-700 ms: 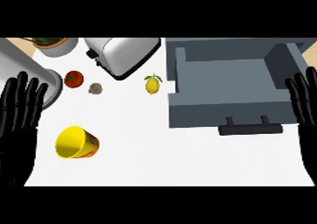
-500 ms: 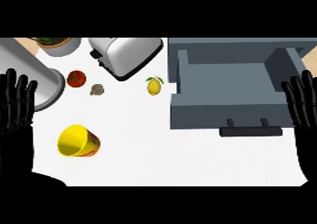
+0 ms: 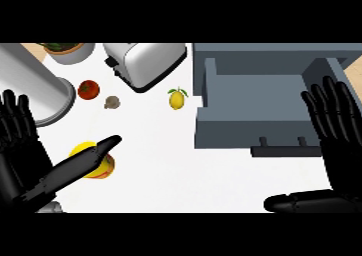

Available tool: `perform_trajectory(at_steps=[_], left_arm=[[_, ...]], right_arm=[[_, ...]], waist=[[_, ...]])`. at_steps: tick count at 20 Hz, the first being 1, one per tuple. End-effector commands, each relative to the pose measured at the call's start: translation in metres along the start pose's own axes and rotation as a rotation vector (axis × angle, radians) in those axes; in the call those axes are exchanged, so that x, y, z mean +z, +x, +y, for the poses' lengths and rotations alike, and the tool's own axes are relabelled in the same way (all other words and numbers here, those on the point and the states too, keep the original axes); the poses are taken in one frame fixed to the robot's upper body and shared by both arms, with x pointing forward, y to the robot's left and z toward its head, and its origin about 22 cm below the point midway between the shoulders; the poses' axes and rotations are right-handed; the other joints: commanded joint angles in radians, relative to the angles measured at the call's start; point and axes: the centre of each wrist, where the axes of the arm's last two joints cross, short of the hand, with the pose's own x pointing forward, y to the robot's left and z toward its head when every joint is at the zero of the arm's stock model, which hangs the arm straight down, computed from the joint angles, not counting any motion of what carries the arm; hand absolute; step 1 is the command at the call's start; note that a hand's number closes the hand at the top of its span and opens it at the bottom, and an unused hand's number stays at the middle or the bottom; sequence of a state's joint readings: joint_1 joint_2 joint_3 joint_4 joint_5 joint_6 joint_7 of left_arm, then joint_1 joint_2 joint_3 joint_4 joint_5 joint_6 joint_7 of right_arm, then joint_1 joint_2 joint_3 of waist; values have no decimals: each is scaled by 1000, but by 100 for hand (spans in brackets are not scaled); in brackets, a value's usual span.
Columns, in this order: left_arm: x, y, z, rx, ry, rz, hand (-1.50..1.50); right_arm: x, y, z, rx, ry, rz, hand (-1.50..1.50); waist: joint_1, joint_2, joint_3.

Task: Pick up the cup, place it into the drawer and close the drawer

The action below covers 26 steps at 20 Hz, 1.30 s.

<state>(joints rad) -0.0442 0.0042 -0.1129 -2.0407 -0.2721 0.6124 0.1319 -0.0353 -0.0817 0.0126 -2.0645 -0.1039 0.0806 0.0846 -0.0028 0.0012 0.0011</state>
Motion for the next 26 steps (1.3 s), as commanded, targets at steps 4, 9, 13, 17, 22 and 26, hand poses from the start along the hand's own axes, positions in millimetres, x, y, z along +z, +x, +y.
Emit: perform_trajectory(at_steps=[4, 9, 13, 17, 22, 26], left_arm=[[8, -8, -30, 5, 53, -2, -150], [-2, -19, -21, 5, 72, 25, -150], [-5, -16, -22, 4, 69, 30, -150], [-4, -20, -22, -4, 104, 60, -150], [27, -30, -14, -19, 134, 89, -150], [46, -43, -8, -36, 145, 128, -150]], right_arm=[[6, 4, 1, -12, -4, 16, -150], [-2, -8, 13, -14, 19, 14, -150], [-12, 6, 10, -14, -4, -4, -150], [-18, -3, 0, -6, -1, -2, -150], [-10, 12, -10, -14, -23, -1, -150], [-15, 1, 12, -9, -15, -24, -150]], waist=[[0, -2, -1], [2, -1, -1], [3, -1, -1], [3, -1, -1], [4, -2, -1], [6, -2, -1]])
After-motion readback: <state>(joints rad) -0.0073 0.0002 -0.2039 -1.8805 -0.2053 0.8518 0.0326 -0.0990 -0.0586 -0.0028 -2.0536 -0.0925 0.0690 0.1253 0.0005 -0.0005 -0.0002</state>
